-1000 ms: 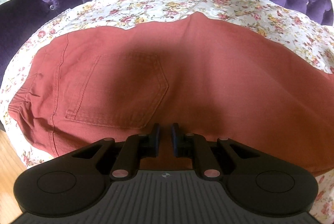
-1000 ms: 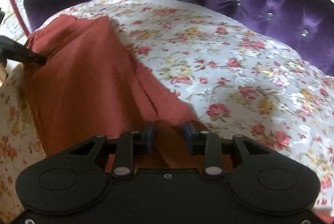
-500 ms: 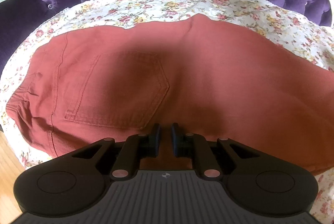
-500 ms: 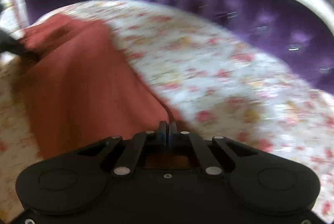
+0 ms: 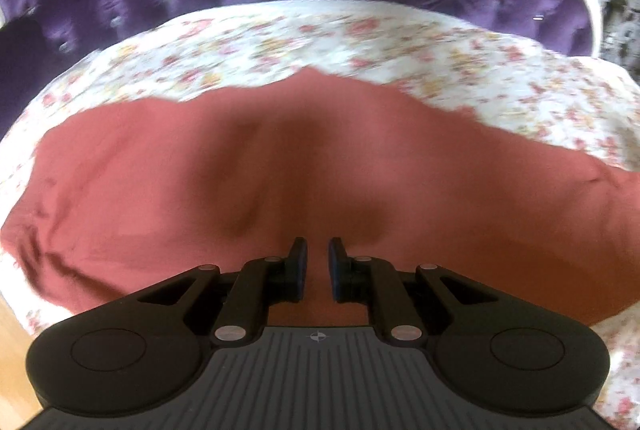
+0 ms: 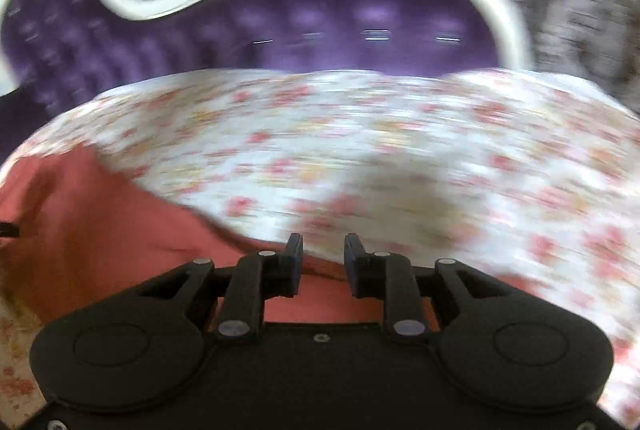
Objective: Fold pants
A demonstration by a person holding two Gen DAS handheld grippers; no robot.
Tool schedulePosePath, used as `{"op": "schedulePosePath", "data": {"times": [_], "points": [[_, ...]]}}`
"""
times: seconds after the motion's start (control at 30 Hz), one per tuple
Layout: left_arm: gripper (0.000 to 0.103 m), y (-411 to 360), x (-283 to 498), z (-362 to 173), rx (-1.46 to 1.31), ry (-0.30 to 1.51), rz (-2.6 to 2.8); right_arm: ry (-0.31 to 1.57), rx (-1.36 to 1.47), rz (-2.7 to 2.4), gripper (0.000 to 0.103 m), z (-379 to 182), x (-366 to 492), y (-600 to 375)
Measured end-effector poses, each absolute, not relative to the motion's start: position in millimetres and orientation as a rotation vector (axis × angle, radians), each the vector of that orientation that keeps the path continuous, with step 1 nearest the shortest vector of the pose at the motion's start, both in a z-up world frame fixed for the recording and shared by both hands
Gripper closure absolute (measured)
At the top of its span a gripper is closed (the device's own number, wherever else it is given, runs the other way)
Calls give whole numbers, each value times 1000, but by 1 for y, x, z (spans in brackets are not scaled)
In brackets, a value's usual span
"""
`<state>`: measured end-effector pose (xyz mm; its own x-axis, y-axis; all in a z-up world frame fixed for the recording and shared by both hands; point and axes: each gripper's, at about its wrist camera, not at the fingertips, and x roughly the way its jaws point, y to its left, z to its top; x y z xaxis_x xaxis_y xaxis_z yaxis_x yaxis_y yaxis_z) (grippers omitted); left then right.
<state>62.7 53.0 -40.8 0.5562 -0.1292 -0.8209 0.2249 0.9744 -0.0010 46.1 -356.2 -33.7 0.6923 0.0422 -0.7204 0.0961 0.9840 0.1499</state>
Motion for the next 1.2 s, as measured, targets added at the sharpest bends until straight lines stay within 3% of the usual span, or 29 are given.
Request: {"op": "schedulePosePath", "data": {"times": [0.17,0.4,0.47,0.6,0.63,0.7,0.77,0.9,1.03,1.2], "points": [[90,21,57,-42,135,961,-295,819,266,-213,58,-36,10,-417],[90,5,55,-71,150,1036,-328,857,498,-192,56,-71,-4,-453],[90,8,55,-71,137,1035,-330,827,517,-158,49,-74,-7,-454],[90,8,56,-69,128,1042,-327,799,571,-104,48,-77,-4,-461],[90,8,55,-68,135,1040,-326,798,573,-88,53,-77,-2,-462],[90,6,55,-68,143,1036,-321,813,588,-62,84,-78,1,-462],[90,5,54,-67,143,1033,-314,829,587,-56,92,-78,4,-457],[90,0,52,-63,149,1024,-304,778,184,-220,96,-36,8,-411],[90,-16,54,-66,198,1006,-309,742,201,-328,97,-22,14,-434],[90,-24,55,-67,205,1000,-318,848,256,-389,96,-56,21,-465]]}}
